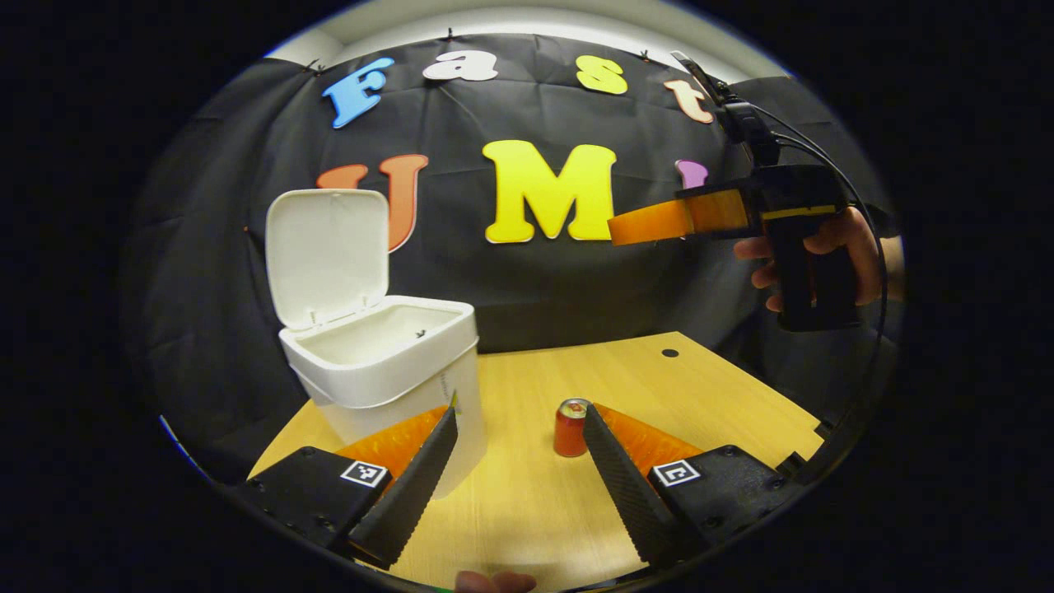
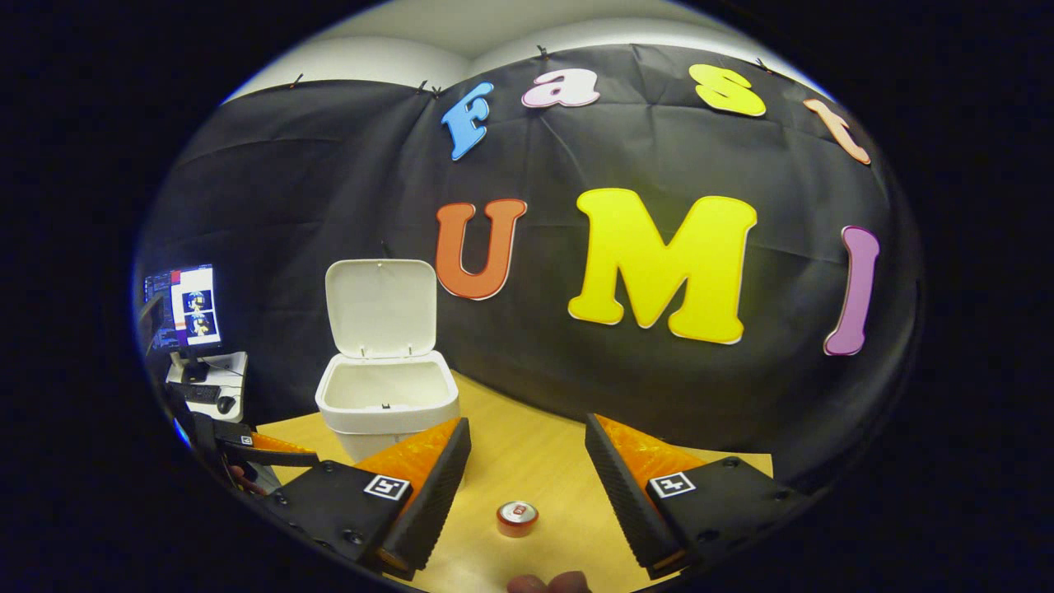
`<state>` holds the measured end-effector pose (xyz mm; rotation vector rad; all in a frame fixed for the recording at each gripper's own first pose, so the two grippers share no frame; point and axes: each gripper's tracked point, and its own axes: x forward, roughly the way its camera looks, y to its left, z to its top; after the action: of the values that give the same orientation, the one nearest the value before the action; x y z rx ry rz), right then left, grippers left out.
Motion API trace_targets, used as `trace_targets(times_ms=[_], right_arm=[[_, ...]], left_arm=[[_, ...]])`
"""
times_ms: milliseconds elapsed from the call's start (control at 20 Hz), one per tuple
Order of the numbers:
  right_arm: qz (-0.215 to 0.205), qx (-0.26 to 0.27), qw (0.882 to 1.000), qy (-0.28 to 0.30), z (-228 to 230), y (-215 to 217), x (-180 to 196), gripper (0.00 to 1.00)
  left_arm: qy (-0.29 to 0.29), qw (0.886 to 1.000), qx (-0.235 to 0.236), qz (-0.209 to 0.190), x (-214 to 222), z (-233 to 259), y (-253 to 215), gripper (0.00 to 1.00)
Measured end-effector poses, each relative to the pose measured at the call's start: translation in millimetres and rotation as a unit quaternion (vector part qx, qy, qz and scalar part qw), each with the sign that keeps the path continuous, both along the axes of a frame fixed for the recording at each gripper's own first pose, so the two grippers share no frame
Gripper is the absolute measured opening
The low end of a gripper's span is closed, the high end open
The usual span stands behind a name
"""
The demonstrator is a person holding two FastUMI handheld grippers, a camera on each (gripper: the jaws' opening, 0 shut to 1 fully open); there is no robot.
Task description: Press the lid of the desktop garbage bin to open it, pick up the crumpled paper on the desktop and throw it into the bin, then pick up the pop can on the desktop and drop it into the bin, and finally close the garbage bin lid.
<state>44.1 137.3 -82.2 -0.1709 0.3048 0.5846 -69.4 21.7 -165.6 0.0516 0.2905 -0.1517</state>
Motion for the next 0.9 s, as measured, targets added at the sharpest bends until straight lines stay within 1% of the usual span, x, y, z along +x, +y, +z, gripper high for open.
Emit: trace_targets(times_ms=[150, 250, 400, 650, 900], right_arm=[[-0.062, -0.026, 0.998, 0.006, -14.7, -53.2, -7.6, 0.9], [-0.107, -0.029, 0.994, 0.008, -18.0, -86.4, -15.1, 0.9], [-0.159, -0.027, 0.987, 0.021, -27.3, -128.3, -32.0, 0.9], [-0.213, -0.035, 0.975, 0.049, -42.3, -180.7, -53.3, 0.9], [-0.239, -0.047, 0.968, 0.055, -50.8, -209.0, -72.0, 0.9]], left_arm=[[0.004, 1.0, 0.011, -0.028, 16.4, -18.5, -22.7, 1.0], [0.011, 0.999, 0.003, -0.043, 25.4, -31.3, -36.7, 1.0], [0.033, 0.998, 0.002, -0.051, 36.1, -54.2, -51.5, 1.0], [0.056, 0.997, 0.003, -0.054, 46.3, -83.7, -64.1, 1.0], [0.071, 0.996, 0.002, -0.046, 60.7, -110.4, -68.8, 1.0]])
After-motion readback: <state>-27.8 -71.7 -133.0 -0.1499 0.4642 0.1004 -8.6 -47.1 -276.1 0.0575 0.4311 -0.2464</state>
